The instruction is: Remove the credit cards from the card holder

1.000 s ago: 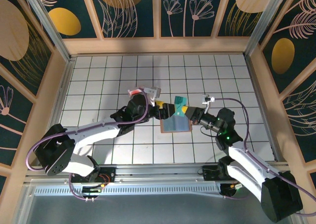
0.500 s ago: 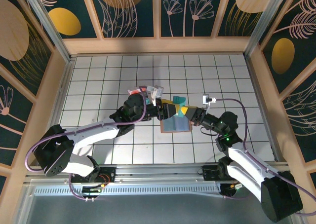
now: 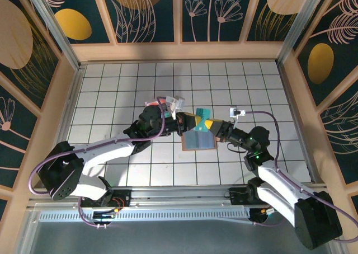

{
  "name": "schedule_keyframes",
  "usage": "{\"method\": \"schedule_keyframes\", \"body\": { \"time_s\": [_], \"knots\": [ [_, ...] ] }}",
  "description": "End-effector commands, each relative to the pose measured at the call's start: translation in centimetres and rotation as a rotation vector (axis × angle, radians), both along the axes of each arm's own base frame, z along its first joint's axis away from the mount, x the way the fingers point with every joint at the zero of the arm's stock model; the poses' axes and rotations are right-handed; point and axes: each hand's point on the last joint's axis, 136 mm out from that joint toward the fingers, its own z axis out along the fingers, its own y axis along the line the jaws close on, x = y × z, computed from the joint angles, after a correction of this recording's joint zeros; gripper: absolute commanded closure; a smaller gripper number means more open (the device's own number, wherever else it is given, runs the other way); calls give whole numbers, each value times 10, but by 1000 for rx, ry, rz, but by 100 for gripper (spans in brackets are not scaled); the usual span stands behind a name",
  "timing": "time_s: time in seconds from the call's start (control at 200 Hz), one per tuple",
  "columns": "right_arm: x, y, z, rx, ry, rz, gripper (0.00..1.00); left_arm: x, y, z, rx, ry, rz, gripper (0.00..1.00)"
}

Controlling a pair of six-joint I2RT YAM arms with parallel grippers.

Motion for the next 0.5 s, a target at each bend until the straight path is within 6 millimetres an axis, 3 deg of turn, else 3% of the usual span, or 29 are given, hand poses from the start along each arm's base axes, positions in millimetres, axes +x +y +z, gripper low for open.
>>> {"method": "schedule_keyframes", "body": {
  "time_s": [0.0,0.17,0.35,0.495],
  "knots": [
    [0,1,1,-18,-10,-1,80,5,7,2,69,-77,48,100],
    [17,-8,-16,-135,53,-109,64,26,33,-11,324,-225,166,100],
    [40,-34,-42,-322,169,-311,59,59,83,-39,688,-419,204,100],
    [46,-50,-48,-385,209,-402,54,81,115,-52,807,-452,173,100]
  ]
}}
